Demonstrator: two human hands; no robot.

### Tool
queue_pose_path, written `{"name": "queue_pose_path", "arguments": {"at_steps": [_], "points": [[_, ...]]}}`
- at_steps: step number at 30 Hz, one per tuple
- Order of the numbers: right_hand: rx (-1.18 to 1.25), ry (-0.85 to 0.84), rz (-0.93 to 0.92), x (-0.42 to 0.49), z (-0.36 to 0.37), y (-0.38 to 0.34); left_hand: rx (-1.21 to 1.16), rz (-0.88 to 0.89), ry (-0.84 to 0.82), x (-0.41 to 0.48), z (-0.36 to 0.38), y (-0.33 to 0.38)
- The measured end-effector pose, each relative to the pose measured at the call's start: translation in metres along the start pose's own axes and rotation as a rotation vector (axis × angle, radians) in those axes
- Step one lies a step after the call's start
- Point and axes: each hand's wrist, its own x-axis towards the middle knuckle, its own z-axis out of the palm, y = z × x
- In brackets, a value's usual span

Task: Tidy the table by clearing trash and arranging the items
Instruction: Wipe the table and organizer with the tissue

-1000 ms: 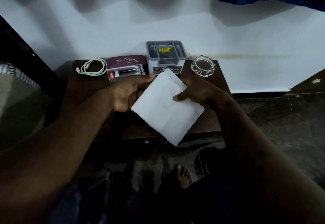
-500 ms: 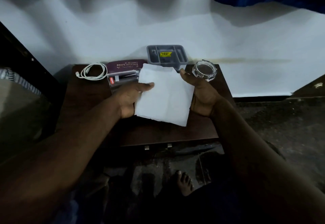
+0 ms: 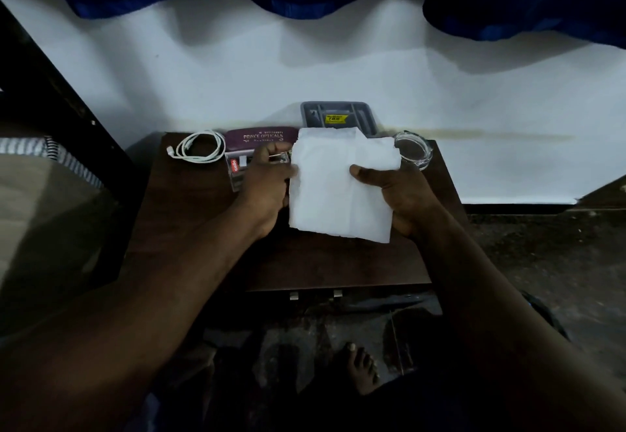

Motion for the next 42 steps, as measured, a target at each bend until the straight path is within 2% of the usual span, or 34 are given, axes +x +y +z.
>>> {"name": "queue_pose_path", "arguments": {"at_steps": [4, 6, 11, 20, 23, 28, 35, 38, 42], "points": [[0.001, -0.019, -0.01, 0.002, 0.0, 0.0, 0.065, 0.176, 0.03, -0.004, 0.004, 0.0], [0.002, -0.016, -0.029, 0.001, 0.001, -0.002, 0.073, 0.205, 0.055, -0.005, 0.006, 0.0], [0.052, -0.011, -0.07, -0.003, 0.002, -0.009, -0.139, 0.056, 0.028, -0.006, 0.008, 0.005], [0.055, 0.04, -0.061, -0.005, 0.006, -0.009, -0.162, 0.064, -0.061, -0.01, 0.012, 0.005], [0.09, 0.04, -0.028, -0.005, 0.005, -0.008, -0.1, 0.107, -0.118, -0.01, 0.011, 0.003], [0.145, -0.015, 0.046, -0.005, 0.005, -0.006, 0.064, 0.223, 0.069, -0.004, 0.015, 0.002], [0.061, 0.012, 0.002, -0.004, 0.008, -0.002, 0.239, 0.262, 0.162, -0.001, 0.015, 0.004], [0.048, -0.005, 0.003, -0.004, 0.009, -0.002, 0.225, 0.218, 0.135, -0.003, 0.014, 0.005], [0.081, -0.05, 0.0, -0.004, 0.011, -0.003, 0.146, 0.169, 0.215, -0.005, 0.014, 0.01]]}}
